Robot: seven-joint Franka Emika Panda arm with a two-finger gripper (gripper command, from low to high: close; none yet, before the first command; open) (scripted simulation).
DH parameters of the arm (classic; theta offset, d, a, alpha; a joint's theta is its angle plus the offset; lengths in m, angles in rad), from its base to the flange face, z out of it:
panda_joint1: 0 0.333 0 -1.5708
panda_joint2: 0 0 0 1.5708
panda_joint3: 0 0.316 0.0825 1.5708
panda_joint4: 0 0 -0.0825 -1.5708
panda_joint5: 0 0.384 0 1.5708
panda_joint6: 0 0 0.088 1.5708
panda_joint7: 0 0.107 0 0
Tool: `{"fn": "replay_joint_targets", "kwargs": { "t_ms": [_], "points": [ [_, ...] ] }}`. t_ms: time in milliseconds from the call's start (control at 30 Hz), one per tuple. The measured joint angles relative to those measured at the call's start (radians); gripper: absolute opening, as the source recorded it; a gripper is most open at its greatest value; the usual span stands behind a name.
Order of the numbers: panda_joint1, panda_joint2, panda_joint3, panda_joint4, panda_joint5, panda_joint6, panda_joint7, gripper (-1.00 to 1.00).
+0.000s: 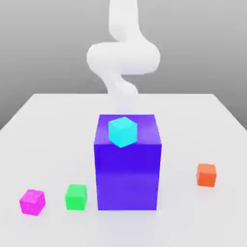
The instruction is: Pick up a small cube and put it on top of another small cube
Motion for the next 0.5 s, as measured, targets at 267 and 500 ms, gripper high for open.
{"fn": "replay_joint_targets", "kwargs": {
  "t_ms": [267, 500],
  "points": [
    [-0.179, 0.296, 0.003, -0.079, -0.004, 0.138, 0.353, 0.0],
    [-0.301, 0.55, -0.027, -0.147, -0.017, 0.257, 0.661, 0.0]
  ]
}}
